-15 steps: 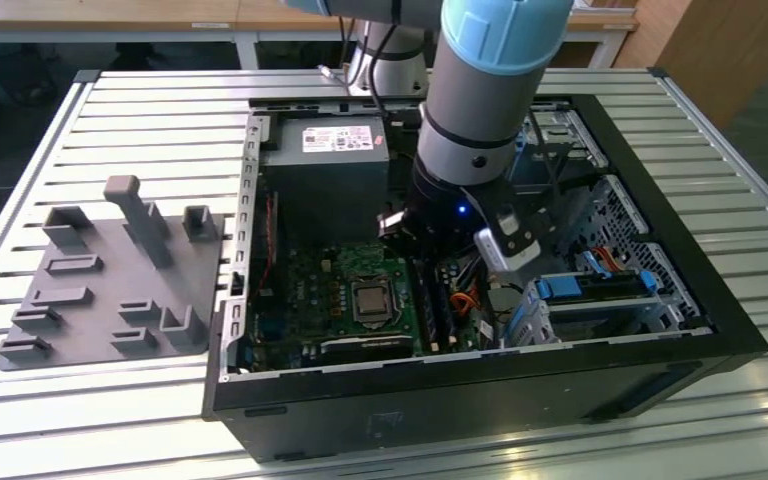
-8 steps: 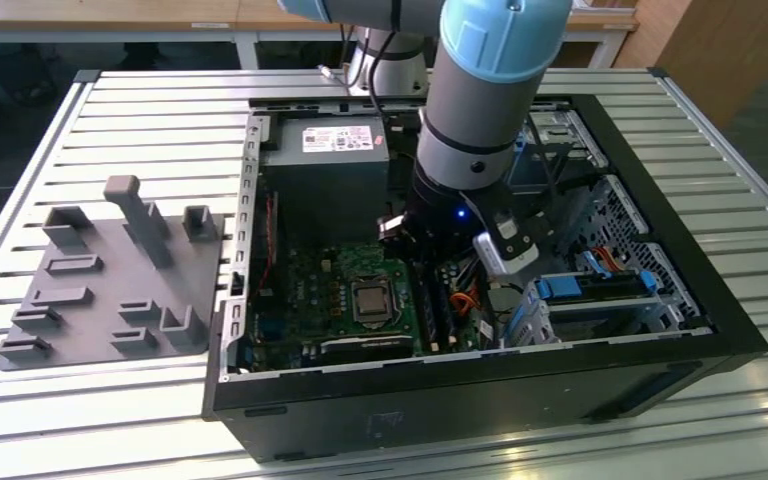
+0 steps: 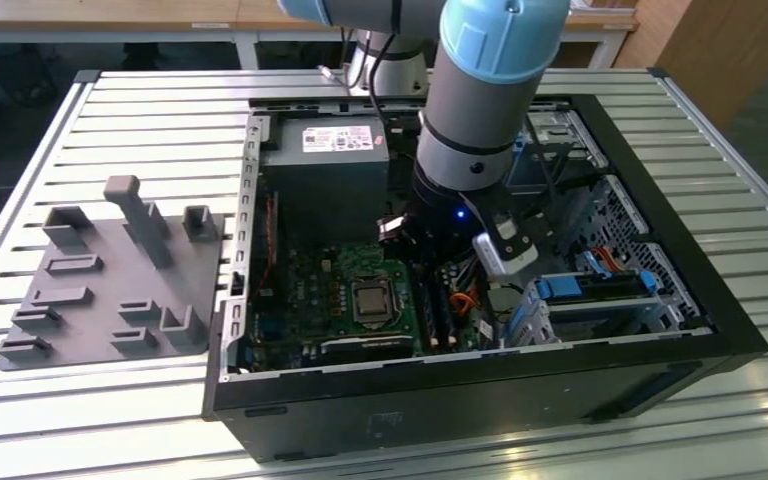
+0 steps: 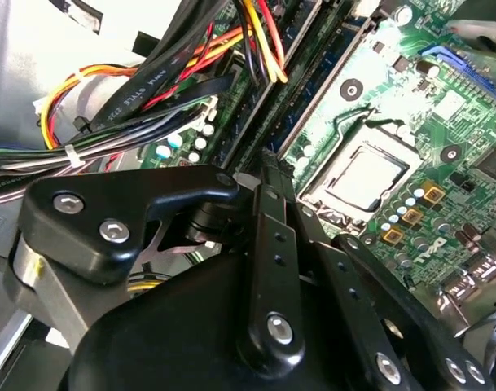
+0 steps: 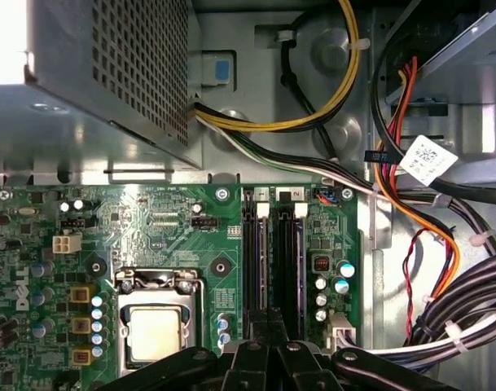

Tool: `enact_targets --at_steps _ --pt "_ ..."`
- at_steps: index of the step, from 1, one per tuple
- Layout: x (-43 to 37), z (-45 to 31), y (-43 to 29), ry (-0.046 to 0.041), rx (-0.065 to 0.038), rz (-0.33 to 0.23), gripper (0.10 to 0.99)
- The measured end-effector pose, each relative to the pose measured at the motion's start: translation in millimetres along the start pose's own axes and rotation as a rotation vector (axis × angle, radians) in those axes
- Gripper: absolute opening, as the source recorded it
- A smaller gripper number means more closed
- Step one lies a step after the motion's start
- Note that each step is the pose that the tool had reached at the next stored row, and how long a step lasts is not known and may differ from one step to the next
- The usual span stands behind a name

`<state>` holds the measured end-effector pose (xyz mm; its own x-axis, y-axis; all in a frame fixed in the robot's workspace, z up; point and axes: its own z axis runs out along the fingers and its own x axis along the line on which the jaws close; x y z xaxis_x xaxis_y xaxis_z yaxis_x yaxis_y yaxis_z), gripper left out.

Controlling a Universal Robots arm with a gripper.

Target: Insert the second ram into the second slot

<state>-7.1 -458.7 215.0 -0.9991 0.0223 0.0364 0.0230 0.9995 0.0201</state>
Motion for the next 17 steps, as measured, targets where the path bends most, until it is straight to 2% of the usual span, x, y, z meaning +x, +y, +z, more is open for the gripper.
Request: enact_targets --at_steps 3,6,10,17 --pt "0.1 -3.6 0.0 -0.0031 -0.011 0.000 0.106" --pt "0.6 -13.1 -0.2 -0.0021 -0.008 0.000 0.106" --pt "0.9 -21.3 -0.1 -0.0022 -0.008 0.000 0.106" --pt "1.0 -25.2 0.0 -0.0018 -0.008 0.000 0.106"
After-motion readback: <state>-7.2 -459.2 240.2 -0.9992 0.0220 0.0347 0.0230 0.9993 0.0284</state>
